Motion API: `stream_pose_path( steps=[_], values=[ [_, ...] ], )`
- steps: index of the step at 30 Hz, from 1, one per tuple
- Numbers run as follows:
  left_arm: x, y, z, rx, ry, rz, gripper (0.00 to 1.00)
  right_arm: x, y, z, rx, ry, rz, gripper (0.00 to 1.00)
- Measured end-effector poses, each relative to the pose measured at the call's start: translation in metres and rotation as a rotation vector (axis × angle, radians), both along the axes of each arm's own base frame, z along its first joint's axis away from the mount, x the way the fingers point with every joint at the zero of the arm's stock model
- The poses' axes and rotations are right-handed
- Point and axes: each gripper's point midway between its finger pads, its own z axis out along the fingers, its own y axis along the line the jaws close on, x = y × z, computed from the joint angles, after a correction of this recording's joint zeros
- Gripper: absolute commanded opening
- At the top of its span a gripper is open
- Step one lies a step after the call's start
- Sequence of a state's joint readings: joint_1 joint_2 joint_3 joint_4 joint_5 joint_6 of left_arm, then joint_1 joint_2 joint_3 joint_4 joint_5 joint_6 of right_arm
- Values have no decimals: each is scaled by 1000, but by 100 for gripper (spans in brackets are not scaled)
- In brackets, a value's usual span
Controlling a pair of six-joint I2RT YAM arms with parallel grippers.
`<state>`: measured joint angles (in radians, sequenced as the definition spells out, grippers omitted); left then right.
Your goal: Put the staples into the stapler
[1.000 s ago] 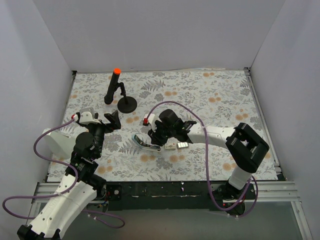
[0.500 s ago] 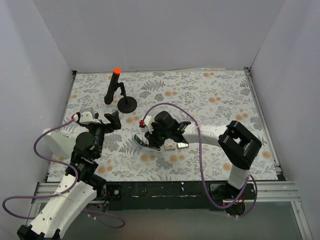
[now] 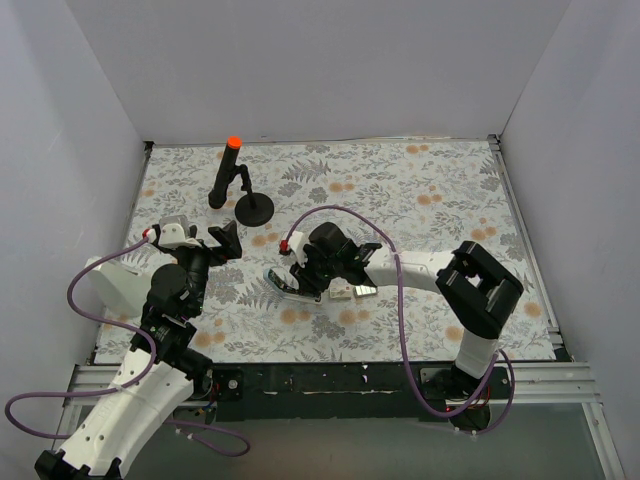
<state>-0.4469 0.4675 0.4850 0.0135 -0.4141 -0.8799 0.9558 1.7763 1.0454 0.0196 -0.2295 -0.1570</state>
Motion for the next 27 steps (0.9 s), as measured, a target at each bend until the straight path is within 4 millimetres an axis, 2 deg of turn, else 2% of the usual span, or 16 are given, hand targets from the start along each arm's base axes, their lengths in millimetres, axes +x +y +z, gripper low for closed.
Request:
stream_pose_path(
  steps=[4, 6, 9, 13, 15, 18, 24, 27],
  values=[
    [0, 0, 0, 0, 0, -1, 98, -1, 0, 2, 2, 0, 1, 42],
    [0, 0, 0, 0, 0, -1, 98, -1, -1, 10, 14, -9, 1, 41],
    [0, -1, -1, -3, 2, -6, 98, -4, -4, 33, 77, -52, 11, 41],
    [3, -10, -11, -8, 47, -41, 98, -19, -19, 69, 221, -141, 56, 48],
    [5, -17, -18, -20, 83, -65, 98, -24, -24, 73, 260, -153, 74, 52],
    [6, -29, -32, -55, 146, -114, 98, -30, -35, 66, 284, -164, 106, 53],
    [3, -51, -59, -161, 278, -187, 98, -45, -56, 32, 307, -189, 151, 49],
    [2, -59, -75, -195, 352, -209, 96, -48, -61, 25, 338, -203, 157, 47]
  ],
)
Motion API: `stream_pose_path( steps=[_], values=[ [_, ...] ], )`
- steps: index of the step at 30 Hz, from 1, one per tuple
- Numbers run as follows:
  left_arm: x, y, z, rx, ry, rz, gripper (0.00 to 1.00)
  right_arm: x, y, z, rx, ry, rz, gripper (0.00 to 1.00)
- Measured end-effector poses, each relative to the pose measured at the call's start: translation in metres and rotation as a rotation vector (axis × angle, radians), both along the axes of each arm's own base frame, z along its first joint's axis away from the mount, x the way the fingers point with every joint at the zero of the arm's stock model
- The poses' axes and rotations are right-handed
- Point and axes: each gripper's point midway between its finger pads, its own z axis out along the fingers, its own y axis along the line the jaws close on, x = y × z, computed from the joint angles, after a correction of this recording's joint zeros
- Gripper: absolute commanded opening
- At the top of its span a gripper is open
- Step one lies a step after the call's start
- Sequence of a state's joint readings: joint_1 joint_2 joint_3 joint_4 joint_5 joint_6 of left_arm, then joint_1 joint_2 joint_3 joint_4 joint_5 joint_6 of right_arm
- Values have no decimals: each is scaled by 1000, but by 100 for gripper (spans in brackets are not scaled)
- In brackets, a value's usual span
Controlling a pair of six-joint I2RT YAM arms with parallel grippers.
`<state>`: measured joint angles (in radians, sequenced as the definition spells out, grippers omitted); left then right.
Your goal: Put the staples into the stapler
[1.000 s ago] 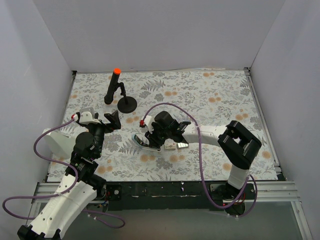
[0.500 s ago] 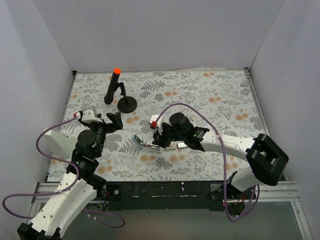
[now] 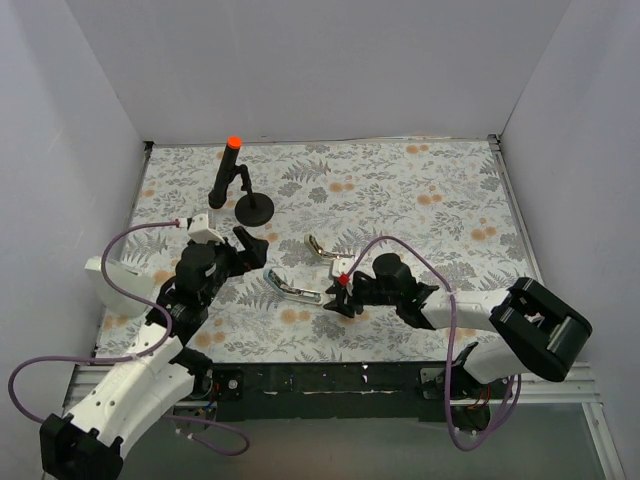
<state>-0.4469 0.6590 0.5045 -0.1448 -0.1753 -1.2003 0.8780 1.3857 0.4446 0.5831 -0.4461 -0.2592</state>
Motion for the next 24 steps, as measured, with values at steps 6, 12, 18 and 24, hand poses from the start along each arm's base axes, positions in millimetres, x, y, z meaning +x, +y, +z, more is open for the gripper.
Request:
stream_pose_path(
  steps=[6, 12, 18, 24],
  values=[
    [-4, -12, -49, 12, 204, -33, 91, 9, 5, 2, 70, -36, -7, 44],
    [-9, -16, -72, 21, 303, -47, 88, 14, 11, -3, 91, -45, -9, 44],
    [-11, -22, -77, 27, 340, -70, 87, 14, 11, -20, 62, -17, -10, 45],
    [-15, -34, -82, 47, 359, -105, 86, 15, 11, -34, 34, 5, -14, 44]
  ],
)
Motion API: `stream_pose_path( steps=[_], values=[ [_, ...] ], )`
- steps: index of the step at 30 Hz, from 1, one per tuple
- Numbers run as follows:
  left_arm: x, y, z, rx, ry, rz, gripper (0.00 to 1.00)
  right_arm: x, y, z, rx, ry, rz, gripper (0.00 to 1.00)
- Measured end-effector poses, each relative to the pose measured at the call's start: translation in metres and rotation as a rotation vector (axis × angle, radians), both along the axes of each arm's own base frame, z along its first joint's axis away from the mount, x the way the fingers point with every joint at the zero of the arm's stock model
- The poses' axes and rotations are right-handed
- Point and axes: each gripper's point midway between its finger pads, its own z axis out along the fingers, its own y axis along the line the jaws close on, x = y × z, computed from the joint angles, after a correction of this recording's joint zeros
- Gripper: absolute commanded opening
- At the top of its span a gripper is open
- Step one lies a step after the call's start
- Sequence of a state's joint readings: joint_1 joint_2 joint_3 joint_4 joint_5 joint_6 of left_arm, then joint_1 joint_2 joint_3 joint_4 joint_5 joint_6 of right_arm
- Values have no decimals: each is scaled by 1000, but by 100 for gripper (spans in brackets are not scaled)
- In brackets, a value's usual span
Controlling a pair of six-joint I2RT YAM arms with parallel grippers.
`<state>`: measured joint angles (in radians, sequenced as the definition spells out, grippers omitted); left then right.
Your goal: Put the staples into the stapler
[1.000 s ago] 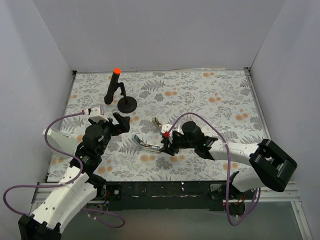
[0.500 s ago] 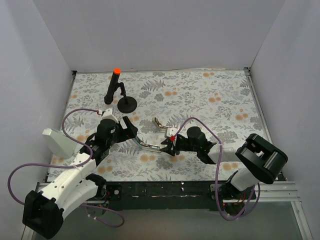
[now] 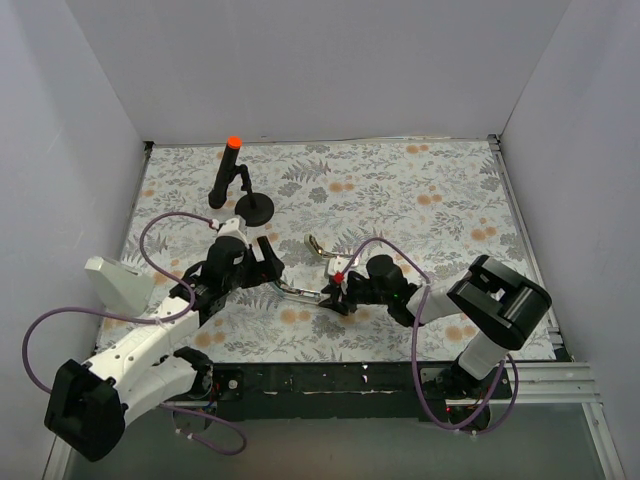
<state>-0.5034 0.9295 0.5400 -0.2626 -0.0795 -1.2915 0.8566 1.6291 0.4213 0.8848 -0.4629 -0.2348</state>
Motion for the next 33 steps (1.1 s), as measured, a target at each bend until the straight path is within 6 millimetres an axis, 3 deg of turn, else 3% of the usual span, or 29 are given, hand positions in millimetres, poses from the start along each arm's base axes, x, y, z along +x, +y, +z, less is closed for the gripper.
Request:
stream_pose_path(
  steps=[5, 10, 22, 28, 31, 33],
  values=[
    [-6, -10, -10, 57, 20, -25, 85, 3, 3, 0, 3, 1, -1, 42],
    [-11, -21, -15, 124, 15, -45, 77, 5, 7, -1, 5, 7, 1, 37],
    [-13, -21, -14, 190, -15, -14, 62, 5, 9, -2, 6, 29, 6, 21],
    [-13, -23, -10, 199, -26, -12, 49, 5, 10, -3, 5, 30, 8, 13],
    [-13, -23, -11, 216, -29, -11, 34, 5, 10, -4, 4, 33, 9, 10],
    [-13, -22, -12, 230, -29, -8, 33, 5, 9, -4, 5, 34, 8, 7]
  ],
)
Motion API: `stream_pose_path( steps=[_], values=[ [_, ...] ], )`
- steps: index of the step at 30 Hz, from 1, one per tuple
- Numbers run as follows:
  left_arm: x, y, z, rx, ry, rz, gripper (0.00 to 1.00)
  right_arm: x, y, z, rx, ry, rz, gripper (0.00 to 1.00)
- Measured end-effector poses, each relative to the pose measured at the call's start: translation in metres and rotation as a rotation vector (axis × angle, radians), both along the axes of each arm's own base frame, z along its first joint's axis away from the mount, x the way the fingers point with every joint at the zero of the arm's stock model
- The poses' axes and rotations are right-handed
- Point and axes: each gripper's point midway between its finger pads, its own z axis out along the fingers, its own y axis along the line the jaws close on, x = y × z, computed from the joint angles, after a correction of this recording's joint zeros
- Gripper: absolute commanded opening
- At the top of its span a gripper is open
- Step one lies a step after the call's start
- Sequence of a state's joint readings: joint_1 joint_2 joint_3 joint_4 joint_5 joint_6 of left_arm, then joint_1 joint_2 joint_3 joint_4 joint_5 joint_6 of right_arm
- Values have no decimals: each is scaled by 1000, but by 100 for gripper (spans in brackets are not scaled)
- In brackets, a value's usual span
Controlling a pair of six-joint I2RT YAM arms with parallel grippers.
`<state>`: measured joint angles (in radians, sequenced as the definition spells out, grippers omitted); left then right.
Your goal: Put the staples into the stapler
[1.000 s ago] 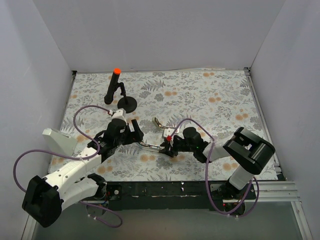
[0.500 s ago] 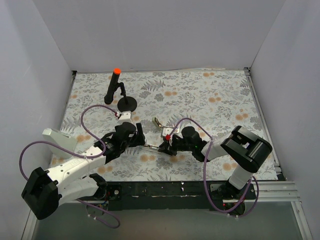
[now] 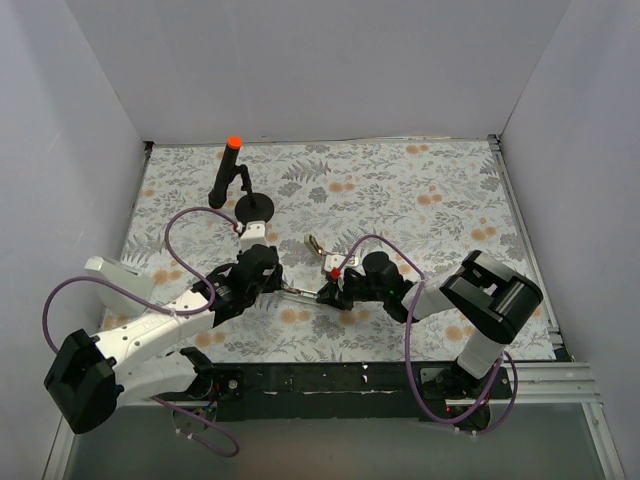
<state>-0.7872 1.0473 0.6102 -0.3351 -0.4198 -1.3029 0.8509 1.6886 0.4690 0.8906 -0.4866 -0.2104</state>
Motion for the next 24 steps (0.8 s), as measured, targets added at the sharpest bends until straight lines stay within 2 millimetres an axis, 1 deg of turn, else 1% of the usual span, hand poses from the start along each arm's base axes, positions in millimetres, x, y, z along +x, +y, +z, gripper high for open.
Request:
stream_pose_path(
  steps=[3, 6, 9, 19, 24],
  values=[
    [-1, -2, 1, 14, -5, -3, 32, 0, 0, 0, 0, 3, 0, 6],
    [-5, -9, 3, 23, -11, -24, 29, 0, 0, 0, 2, 2, 2, 6],
    [-12, -19, 4, 50, -19, -55, 29, 1, 1, 1, 3, 1, 1, 6],
    [-23, -41, 1, 202, -81, -66, 29, 0, 1, 1, 4, 3, 4, 5],
    [-27, -47, -1, 266, -119, -52, 34, 0, 1, 1, 5, 4, 7, 5]
  ],
)
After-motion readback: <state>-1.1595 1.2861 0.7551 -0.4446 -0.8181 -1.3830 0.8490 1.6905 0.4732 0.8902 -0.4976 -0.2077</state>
